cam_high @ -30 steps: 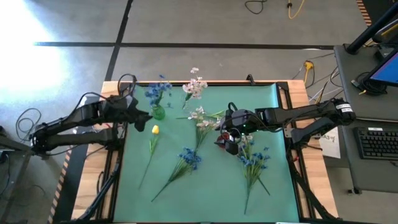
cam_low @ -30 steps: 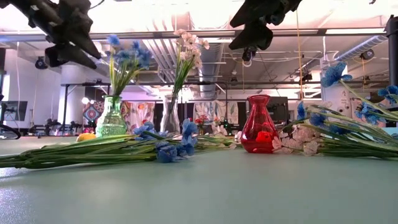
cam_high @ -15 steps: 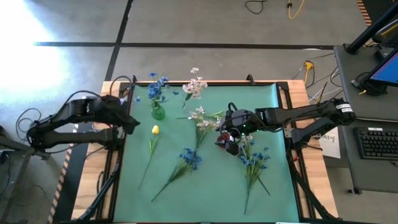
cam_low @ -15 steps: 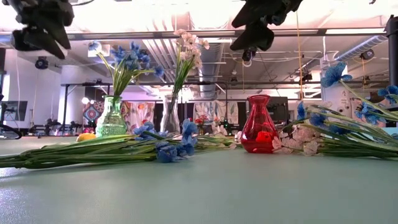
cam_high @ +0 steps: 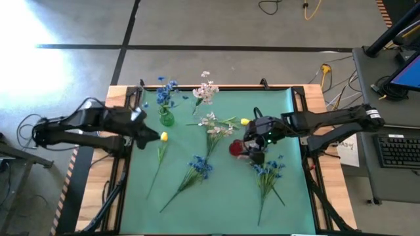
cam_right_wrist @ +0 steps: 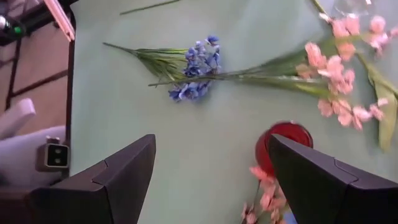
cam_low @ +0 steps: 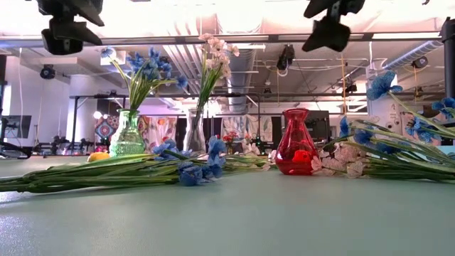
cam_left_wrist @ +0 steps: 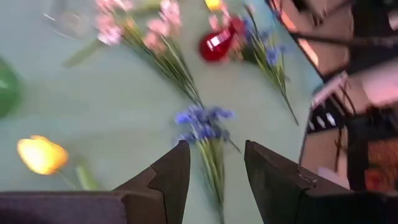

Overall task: Sort flowers into vase by color
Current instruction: Put the left white flowers into the transparent vas

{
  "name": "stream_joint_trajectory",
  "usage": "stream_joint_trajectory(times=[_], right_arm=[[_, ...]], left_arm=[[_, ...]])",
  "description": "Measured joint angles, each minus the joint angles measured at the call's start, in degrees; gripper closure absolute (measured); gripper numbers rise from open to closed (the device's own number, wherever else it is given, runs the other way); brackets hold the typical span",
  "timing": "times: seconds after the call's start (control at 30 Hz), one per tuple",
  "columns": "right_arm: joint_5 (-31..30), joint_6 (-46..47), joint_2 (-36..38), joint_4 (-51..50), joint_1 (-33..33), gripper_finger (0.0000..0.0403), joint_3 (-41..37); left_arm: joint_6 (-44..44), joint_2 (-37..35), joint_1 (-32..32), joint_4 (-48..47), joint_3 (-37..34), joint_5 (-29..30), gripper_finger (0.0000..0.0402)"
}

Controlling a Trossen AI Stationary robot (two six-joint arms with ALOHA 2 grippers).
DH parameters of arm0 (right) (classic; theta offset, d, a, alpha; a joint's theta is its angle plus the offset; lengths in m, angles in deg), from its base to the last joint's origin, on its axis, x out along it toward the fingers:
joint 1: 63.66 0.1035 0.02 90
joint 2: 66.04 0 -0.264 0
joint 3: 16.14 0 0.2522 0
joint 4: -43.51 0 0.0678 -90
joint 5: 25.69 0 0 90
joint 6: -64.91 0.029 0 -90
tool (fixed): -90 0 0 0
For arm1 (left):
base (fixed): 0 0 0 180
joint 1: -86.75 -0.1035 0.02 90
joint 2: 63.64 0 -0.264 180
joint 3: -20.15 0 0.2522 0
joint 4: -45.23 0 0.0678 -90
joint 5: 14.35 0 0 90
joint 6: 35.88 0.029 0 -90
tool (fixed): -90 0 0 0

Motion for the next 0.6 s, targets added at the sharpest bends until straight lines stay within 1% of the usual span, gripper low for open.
stream_joint_trajectory(times=[0.07, 0.17, 0.33, 0.43, 0.6], right_arm=[[-0.09, 2.92, 0.65, -1.49, 0.52, 0.0101, 0.00], [0.33, 6.87, 1.01, -2.94, 2.01, 0.0101, 0.00], [2.75, 12.02, 0.30, -4.83, 5.94, 0.0101, 0.00], [2.95, 15.92, 0.20, -6.42, 8.83, 0.0101, 0.00], [2.31, 24.00, 0.20, -12.35, 13.31, 0.0101, 0.00]], left_arm=[[-1.90, 2.37, 4.07, 0.68, -0.21, 2.23, 0.0260], [-5.55, 6.29, 10.88, 1.01, -0.21, 7.60, 0.0260], [-10.59, 13.74, 21.03, 3.53, 0.08, 13.57, 0.0260], [-12.76, 18.08, 25.09, 5.24, 0.82, 16.06, 0.0260], [-13.71, 24.84, 28.17, 6.04, 2.69, 16.34, 0.0260]])
